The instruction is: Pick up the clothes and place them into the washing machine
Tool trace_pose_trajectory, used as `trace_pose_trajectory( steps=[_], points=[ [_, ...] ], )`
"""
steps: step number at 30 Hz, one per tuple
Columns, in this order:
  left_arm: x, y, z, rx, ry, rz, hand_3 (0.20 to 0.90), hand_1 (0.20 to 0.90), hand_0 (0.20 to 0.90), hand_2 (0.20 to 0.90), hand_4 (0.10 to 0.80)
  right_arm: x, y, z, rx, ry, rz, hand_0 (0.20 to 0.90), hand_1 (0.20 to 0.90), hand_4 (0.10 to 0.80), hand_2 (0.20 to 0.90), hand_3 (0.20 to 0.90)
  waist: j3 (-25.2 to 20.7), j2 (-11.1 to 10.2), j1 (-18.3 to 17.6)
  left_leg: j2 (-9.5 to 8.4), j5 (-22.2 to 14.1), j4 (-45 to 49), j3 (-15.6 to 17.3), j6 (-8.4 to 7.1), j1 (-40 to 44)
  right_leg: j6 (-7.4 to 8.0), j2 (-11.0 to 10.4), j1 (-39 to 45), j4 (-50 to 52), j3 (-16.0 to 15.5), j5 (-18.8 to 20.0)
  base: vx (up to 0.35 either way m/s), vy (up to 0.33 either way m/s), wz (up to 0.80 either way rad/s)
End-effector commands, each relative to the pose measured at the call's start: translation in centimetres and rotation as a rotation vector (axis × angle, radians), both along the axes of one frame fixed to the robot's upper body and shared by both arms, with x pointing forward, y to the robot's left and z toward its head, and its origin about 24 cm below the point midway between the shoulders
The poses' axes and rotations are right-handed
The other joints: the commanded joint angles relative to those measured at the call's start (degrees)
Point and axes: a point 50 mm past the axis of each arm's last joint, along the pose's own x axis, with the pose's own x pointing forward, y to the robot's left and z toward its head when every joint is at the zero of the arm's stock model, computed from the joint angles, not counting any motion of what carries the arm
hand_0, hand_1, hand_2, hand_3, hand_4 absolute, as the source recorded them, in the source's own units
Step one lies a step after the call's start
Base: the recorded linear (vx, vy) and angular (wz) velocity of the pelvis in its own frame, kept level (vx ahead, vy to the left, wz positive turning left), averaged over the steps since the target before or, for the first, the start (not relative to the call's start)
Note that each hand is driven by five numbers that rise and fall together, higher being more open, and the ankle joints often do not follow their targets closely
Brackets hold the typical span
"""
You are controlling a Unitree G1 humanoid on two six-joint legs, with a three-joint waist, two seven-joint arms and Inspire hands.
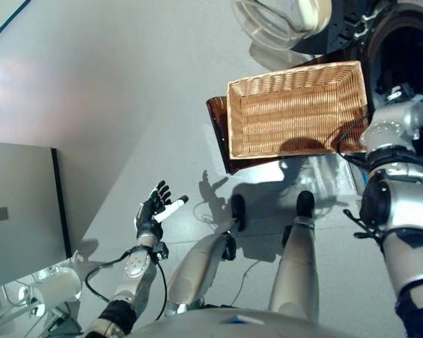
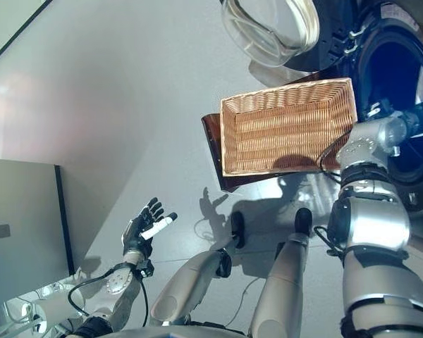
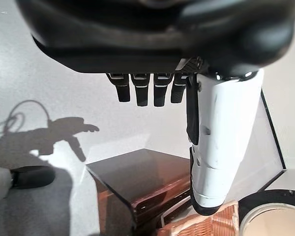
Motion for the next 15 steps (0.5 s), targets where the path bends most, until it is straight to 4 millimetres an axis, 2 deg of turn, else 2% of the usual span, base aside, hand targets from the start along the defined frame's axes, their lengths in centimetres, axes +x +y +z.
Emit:
trace_pose_trajectory(
  steps=[1, 2, 3, 7, 9, 10, 11, 12, 13, 14, 15],
  points=[
    [-0.4, 2.3, 0.1, 0.039, -0.025, 0.092, 0.9, 0.9, 0.9, 0.9, 0.8, 0.7, 1.7, 0.1, -0.221, 0.033, 0.1, 0.9, 0.9, 0.8, 0.9, 0.9, -5.7, 0.4, 0.6, 3.53, -4.9, 7.1, -1.2, -5.22, -2.7, -2.68, 2.5, 7.4, -3.7, -2.9, -3.0, -0.003, -0.013, -0.06],
    [-0.5, 2.2, -0.4, 0.033, 0.003, 0.104, 0.9, 0.9, 0.9, 0.9, 0.8, 0.9, 3.4, -3.5, -0.182, 0.102, 0.169, 0.9, 0.9, 0.8, 0.9, 0.9, -5.7, -0.3, 0.4, 3.82, -4.7, 6.4, -1.1, -5.33, -1.7, -2.57, 2.6, 8.9, -5.2, -3.2, -2.4, -0.002, -0.017, -0.07],
    [-0.5, 2.2, -0.4, 0.035, 0.004, 0.104, 0.9, 0.9, 0.9, 0.9, 0.8, 0.9, 3.4, -3.6, -0.18, 0.103, 0.17, 0.9, 0.9, 0.8, 0.9, 0.9, -5.7, -0.4, 0.3, 3.81, -4.6, 6.3, -1.2, -5.33, -1.6, -2.57, 2.6, 9.1, -5.3, -3.2, -2.3, 0.003, -0.029, -0.05],
    [-0.8, 2.5, -1.6, 0.062, 0.073, 0.115, 0.9, 0.9, 0.9, 0.9, 0.8, -0.1, 6.0, -10.1, -0.128, 0.24, 0.273, 0.9, 0.9, 0.8, 0.9, 0.9, -6.1, -2.9, -0.1, 4.26, -3.9, 4.2, -1.6, -5.76, 1.0, -2.23, 2.7, 13.1, -9.1, -4.7, -1.0, 0.01, -0.055, 0.0],
    [-1.4, 2.8, -2.3, 0.077, 0.119, 0.13, 0.9, 0.9, 0.9, 0.9, 0.8, -1.3, 7.2, -13.6, -0.112, 0.323, 0.334, 0.9, 0.9, 0.8, 0.9, 0.9, -6.1, -4.4, -0.5, 4.44, -3.2, 3.1, -2.0, -6.05, 2.4, -2.09, 2.6, 15.3, -11.0, -5.7, -0.1, 0.013, -0.074, 0.02],
    [-1.7, 3.1, -3.0, 0.12, 0.163, 0.116, 0.9, 0.9, 0.9, 0.9, 0.8, -2.3, 7.8, -16.0, -0.117, 0.406, 0.383, 0.9, 0.9, 0.8, 0.9, 0.9, -6.4, -5.9, -0.5, 4.56, -2.8, 2.4, -2.3, -6.24, 3.4, -2.01, 2.5, 17.1, -12.5, -6.4, 0.3, 0.015, -0.068, 0.18],
    [-1.7, 3.1, -3.0, 0.121, 0.163, 0.117, 0.9, 0.9, 0.9, 0.9, 0.8, -2.3, 7.8, -16.0, -0.117, 0.406, 0.384, 0.9, 0.9, 0.8, 0.9, 0.9, -6.4, -5.9, -0.6, 4.55, -2.7, 2.3, -2.4, -6.25, 3.5, -2.01, 2.5, 17.3, -12.7, -6.4, 0.4, 0.01, -0.063, 0.28],
    [-2.3, 3.3, -3.6, 0.137, 0.2, 0.117, 0.9, 0.9, 0.9, 0.9, 0.8, -2.9, 8.3, -17.1, -0.114, 0.433, 0.409, 0.9, 0.9, 0.8, 0.9, 0.9, -6.6, -6.7, -0.7, 4.71, -2.2, 1.7, -2.5, -6.3, 4.0, -1.98, 2.5, 18.1, -13.5, -6.9, 0.9, 0.027, -0.06, 0.21],
    [-2.9, 3.9, -4.2, 0.162, 0.248, 0.126, 0.9, 0.9, 0.9, 0.9, 0.8, -4.3, 8.8, -19.4, -0.111, 0.503, 0.454, 0.9, 0.9, 0.8, 0.9, 0.9, -7.0, -8.2, -0.6, 4.81, -1.9, 1.2, -3.0, -6.39, 4.8, -1.89, 2.4, 19.6, -14.5, -7.6, 1.2, 0.029, -0.06, 0.15],
    [-3.0, 3.9, -4.2, 0.164, 0.249, 0.126, 0.9, 0.9, 0.9, 0.9, 0.8, -4.4, 8.8, -19.5, -0.11, 0.504, 0.454, 0.9, 0.9, 0.8, 0.9, 0.9, -7.0, -8.2, -0.7, 4.78, -1.8, 1.0, -3.0, -6.4, 5.0, -1.89, 2.4, 19.8, -14.7, -7.7, 1.3, 0.043, -0.053, 0.07],
    [-3.4, 4.1, -4.7, 0.172, 0.282, 0.129, 0.9, 0.9, 0.9, 0.9, 0.8, -4.9, 9.2, -20.4, -0.105, 0.529, 0.476, 0.9, 0.9, 0.8, 0.9, 0.9, -7.3, -8.9, -0.8, 5.0, -1.7, 0.7, -3.1, -6.47, 5.4, -1.85, 2.4, 20.4, -15.2, -7.9, 1.4, 0.047, -0.047, 0.17]
  ],
)
